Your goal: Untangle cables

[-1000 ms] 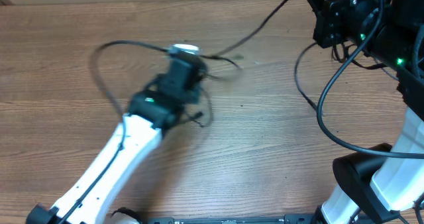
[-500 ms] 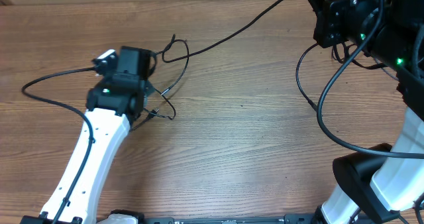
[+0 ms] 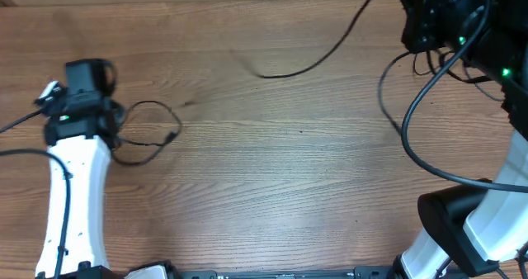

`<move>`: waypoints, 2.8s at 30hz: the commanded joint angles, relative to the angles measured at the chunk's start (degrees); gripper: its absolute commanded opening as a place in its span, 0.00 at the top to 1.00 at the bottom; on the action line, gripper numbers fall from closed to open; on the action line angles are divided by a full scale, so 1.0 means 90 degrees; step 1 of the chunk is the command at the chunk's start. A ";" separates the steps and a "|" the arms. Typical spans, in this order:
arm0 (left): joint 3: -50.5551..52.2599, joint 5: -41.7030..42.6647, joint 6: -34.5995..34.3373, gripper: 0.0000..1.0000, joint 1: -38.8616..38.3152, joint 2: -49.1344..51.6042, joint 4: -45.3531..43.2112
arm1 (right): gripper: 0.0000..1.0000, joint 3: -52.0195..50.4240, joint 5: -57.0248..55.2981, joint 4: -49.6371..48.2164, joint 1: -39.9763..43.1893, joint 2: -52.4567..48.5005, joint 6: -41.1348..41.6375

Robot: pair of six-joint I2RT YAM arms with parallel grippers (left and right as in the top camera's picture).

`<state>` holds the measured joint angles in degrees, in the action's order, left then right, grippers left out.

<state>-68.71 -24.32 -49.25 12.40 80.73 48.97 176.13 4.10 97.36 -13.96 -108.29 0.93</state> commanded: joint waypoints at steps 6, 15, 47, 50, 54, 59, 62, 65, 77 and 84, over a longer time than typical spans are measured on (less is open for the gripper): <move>-0.0068 0.1010 0.0508 0.96 0.0731 -0.0061 -0.0022 | 0.96 0.0007 -0.0068 -0.0036 0.0027 -0.0012 0.0068; -0.0068 0.2582 0.1729 0.96 0.0228 -0.0053 -0.0299 | 0.96 0.0007 -0.0153 -0.0036 0.0029 -0.0012 0.0068; -0.0068 0.4165 0.2538 0.00 -0.1877 -0.0053 0.0231 | 0.96 -0.1299 -0.0520 -0.0447 0.3415 -0.0432 0.0231; -0.0068 0.4160 0.2885 0.00 -0.2246 -0.0051 0.0323 | 0.96 -0.1605 -0.0517 -0.0663 0.3869 -0.0566 0.0231; -0.0066 0.4158 0.3279 0.00 -0.2705 -0.0041 0.0474 | 0.96 -0.1902 -0.0517 -0.0872 0.4442 -0.0777 0.0233; -0.0068 0.4056 0.3475 0.00 -0.3082 -0.0041 0.0483 | 0.96 -0.2178 -0.0510 -0.1132 0.5149 -0.1015 0.0262; -0.0061 0.3944 0.3478 0.00 -0.3191 -0.0041 0.0486 | 0.96 -0.2227 -0.0495 -0.1290 0.5564 -0.1171 0.0418; -0.0061 0.3937 0.3478 0.00 -0.3220 -0.0041 0.0486 | 0.96 -0.2297 -0.0488 -0.1396 0.5918 -0.1294 0.0568; -0.0061 0.3920 0.3475 0.00 -0.3218 -0.0041 0.0486 | 0.26 -0.3065 0.0291 -0.1812 0.6555 -0.1348 0.0913; -0.0061 0.3917 0.3478 0.00 -0.3218 -0.0041 0.0578 | 0.00 -0.3089 0.0894 -0.1744 0.6511 -0.1348 0.0760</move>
<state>-68.71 11.55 -19.25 -16.29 80.73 53.89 148.46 7.49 81.52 44.93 -120.51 8.69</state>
